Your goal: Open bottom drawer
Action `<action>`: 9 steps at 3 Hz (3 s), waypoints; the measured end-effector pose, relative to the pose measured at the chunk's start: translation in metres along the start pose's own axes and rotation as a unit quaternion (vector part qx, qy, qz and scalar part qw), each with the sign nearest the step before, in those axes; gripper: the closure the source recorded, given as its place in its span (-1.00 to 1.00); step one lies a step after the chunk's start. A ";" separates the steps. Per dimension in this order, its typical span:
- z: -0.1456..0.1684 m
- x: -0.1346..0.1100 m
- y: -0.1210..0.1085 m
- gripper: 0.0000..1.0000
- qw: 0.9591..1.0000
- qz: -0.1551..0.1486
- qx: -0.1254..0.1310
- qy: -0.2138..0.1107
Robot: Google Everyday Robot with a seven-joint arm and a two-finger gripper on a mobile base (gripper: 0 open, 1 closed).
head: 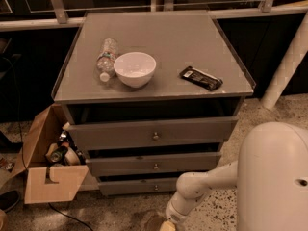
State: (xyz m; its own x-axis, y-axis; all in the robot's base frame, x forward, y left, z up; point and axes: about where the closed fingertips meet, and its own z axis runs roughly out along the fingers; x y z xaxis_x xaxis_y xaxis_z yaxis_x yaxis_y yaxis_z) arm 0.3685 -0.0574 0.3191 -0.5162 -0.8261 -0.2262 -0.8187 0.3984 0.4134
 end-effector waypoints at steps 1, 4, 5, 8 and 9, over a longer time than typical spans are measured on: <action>0.007 0.005 -0.034 -1.00 0.999 0.029 0.016 0.010; 0.005 0.036 -0.042 -1.00 0.997 -0.003 0.074 -0.023; -0.002 0.041 -0.071 -1.00 0.989 -0.025 0.133 -0.059; 0.010 0.031 -0.120 -1.00 0.982 -0.069 0.156 -0.083; 0.010 0.020 -0.141 -1.00 0.977 -0.092 0.167 -0.095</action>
Offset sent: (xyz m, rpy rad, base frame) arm 0.0184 -0.0110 -0.0170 -0.0369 0.0054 -0.0391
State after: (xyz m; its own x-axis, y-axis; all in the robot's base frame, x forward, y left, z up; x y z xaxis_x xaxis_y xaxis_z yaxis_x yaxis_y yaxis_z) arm 0.4707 -0.1260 0.2475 -0.3647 -0.8193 -0.4423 -0.9216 0.3854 0.0461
